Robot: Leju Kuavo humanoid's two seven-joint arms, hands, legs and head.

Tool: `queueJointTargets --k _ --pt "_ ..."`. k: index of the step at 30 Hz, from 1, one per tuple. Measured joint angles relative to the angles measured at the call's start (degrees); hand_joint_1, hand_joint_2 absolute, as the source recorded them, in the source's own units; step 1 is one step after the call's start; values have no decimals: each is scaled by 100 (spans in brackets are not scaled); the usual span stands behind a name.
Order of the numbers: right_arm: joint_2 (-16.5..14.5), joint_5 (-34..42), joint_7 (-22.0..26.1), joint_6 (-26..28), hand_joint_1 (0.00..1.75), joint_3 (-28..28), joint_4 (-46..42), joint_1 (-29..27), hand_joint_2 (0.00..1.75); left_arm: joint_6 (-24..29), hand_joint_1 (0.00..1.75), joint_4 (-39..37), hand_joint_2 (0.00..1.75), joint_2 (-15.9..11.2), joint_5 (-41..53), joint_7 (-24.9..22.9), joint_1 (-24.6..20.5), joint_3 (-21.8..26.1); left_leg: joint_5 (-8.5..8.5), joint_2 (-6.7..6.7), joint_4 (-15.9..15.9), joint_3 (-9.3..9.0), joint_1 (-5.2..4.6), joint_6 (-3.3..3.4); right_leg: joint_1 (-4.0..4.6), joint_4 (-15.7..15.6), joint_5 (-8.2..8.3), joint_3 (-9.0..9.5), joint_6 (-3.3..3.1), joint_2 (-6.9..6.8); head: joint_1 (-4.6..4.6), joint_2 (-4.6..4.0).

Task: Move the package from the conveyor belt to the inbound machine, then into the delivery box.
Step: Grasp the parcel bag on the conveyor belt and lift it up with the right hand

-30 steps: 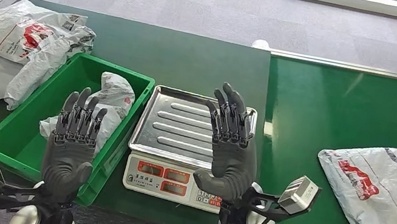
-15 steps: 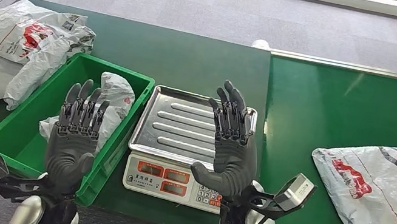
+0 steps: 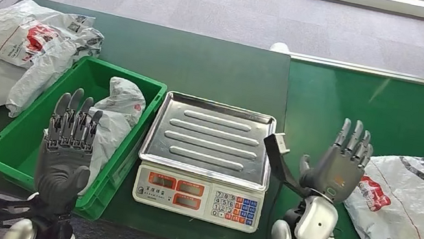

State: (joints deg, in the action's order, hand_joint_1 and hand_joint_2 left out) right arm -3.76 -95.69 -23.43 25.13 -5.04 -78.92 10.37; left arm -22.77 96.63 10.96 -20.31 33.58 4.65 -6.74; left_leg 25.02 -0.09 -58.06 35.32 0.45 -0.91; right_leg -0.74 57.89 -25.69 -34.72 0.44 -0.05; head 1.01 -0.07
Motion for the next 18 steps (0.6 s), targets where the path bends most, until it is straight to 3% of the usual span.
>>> queueJointTargets --k 3,6,10,18 --pt "299 480 -51 201 0 618 433 54 175 46 0 24 175 -7 -31 63 64 8 2 -10 -1 -1 -8 3 -5 -1 -2 1 5 -6 0 0" --pt "456 557 215 415 0 1505 832 101 175 103 0 18 175 -25 -63 101 69 9 2 -16 -1 0 -14 4 -5 -1 -4 3 8 -10 0 0" --pt "651 569 163 646 0 2401 1273 176 175 109 0 -20 175 -50 -94 134 54 8 5 -16 -1 0 -14 7 -5 0 -7 3 11 -10 0 0" --pt "809 568 124 697 0 3015 1666 224 175 108 0 -77 175 -63 -105 139 25 7 7 -11 0 -2 -13 9 -5 0 -8 2 11 -5 0 0"
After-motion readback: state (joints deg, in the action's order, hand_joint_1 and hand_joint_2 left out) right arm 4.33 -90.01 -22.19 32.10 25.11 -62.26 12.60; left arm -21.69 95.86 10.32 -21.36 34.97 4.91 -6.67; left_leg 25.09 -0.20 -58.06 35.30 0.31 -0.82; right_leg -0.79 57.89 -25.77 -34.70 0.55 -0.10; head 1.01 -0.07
